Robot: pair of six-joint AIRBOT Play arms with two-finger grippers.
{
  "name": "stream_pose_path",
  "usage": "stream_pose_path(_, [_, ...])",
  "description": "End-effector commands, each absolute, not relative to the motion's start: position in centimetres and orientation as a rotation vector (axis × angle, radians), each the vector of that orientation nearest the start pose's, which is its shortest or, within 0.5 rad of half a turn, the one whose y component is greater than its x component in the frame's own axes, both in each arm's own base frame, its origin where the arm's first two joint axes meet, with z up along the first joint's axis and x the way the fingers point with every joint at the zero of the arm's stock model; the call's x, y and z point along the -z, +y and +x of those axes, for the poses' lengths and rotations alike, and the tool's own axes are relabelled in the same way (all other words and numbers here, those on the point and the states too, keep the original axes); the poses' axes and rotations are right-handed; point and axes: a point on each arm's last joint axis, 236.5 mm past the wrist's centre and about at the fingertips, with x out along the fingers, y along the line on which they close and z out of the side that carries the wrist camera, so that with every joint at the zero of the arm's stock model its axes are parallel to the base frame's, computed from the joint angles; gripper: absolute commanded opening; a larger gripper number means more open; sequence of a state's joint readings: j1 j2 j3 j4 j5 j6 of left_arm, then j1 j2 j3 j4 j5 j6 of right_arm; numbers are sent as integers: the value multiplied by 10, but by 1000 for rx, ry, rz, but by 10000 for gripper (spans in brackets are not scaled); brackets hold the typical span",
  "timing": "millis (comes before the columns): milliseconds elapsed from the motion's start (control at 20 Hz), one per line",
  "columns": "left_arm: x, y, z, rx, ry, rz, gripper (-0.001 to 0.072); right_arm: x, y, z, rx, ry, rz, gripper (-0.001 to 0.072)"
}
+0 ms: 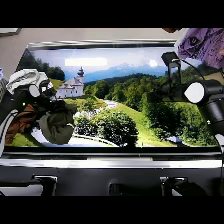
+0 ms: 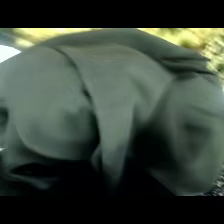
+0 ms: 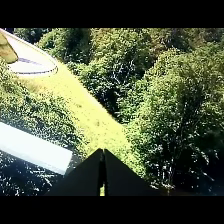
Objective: Fold the clothes and pants, and hang the long-sleeved shirts on hangers.
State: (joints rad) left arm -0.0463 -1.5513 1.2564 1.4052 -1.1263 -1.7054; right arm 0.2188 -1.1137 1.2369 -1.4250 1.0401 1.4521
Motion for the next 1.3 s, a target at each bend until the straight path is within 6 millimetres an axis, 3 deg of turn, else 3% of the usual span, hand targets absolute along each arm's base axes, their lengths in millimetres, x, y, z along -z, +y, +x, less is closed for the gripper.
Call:
stream_pose_path(0, [44, -132, 408, 241, 1433, -413, 15, -118, 118, 388, -340, 938, -79, 31])
stream_pose_path(100, [4, -201, 406, 440, 1381, -494, 14, -120, 115, 378, -342, 961, -86, 33])
stream_pose_path(250, [-44, -321, 372, 772, 1296, -472, 14, -132, 101, 361, -314, 965, -134, 92])
stream_pose_path(350, [-48, -385, 346, 857, 1227, -418, 15, -141, 83, 347, -271, 973, -188, 92])
stream_pose_path(500, [-23, -446, 316, 870, 1227, -423, 21, -151, 60, 324, -196, 1003, -213, 94])
stream_pose_path(550, [-10, -456, 310, 854, 1252, -435, 103, -151, 55, 317, -177, 1020, -210, 107])
stream_pose_path(600, [-1, -458, 307, 832, 1285, -450, 364, -149, 54, 313, -175, 1039, -211, 183])
stream_pose_path(650, [3, -455, 308, 808, 1313, -472, 707, -147, 52, 311, -169, 1050, -216, 240])
stream_pose_path(750, [-4, -432, 320, 797, 1342, -478, 718, -147, 43, 316, -136, 1038, -247, 355])
stream_pose_path(800, [-11, -412, 329, 787, 1355, -475, 718, -150, 26, 321, -78, 1024, -295, 411])
stream_pose_path(950, [-32, -324, 363, 693, 1345, -419, 718, -161, -40, 337, 200, 961, -150, 498])
stream_pose_path(1050, [-45, -263, 385, 593, 1312, -393, 718, -138, -80, 340, 329, 1011, 60, 502])
stream_pose_path(1100, [-51, -237, 393, 549, 1298, -402, 717, -115, -81, 347, 312, 1054, 233, 502])
stream_pose_path(1250, [-57, -188, 408, 462, 1287, -464, 717, -54, -20, 387, -4, 1174, 724, 502])
